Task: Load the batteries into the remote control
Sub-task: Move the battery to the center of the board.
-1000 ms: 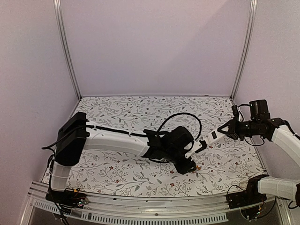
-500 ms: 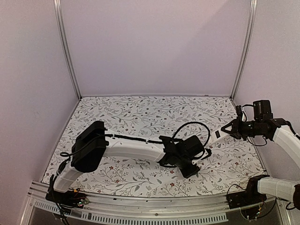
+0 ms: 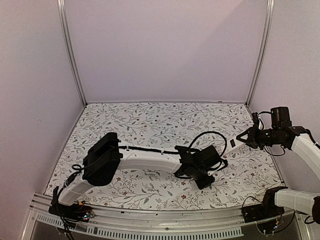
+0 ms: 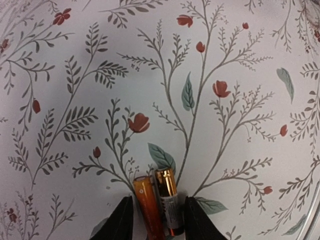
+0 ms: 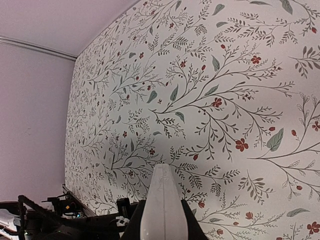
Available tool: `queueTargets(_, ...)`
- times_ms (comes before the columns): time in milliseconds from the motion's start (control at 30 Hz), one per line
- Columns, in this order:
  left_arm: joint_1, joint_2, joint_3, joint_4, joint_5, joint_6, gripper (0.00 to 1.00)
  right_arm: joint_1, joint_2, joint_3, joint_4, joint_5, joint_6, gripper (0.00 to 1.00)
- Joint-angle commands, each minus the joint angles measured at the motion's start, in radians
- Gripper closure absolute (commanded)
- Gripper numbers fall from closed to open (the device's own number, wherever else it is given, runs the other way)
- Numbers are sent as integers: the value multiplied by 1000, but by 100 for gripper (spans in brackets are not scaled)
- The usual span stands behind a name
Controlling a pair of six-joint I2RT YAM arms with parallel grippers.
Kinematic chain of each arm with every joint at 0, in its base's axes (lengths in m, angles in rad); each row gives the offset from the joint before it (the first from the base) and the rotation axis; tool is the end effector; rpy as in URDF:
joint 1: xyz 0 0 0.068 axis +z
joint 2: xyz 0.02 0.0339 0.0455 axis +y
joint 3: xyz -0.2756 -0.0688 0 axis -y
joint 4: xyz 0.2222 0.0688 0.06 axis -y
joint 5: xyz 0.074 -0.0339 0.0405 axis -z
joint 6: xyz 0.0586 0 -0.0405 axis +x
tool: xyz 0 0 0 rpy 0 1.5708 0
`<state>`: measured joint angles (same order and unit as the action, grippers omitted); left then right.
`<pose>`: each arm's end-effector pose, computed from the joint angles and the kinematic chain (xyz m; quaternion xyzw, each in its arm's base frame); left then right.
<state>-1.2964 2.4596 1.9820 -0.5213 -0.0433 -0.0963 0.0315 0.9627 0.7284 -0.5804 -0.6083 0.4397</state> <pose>0.1462 -0.5101 0.1269 0.5366 0.7951 -0.1649 0.2297 0.1752 0.0390 0.2576 0.0715 0.8907 0.3529 0.2775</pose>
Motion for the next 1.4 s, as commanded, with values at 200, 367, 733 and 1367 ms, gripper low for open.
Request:
queueTargets(200,3,-20,-83,-94,-37,14,79,-7,14,13,2,-19,-27,100)
queueTargets(367,34,-82,-193,-84,-35,-5,82,-7,26,11,13,-35,-27,100)
queueTargets(733,159,-282,-568,-23,-47,-71,83,-6,77,-9,91,-128,-8,100)
queueTargets(1367,285,-477,-846,43,-42,-135,76,130,199,-22,252,-281,39,100)
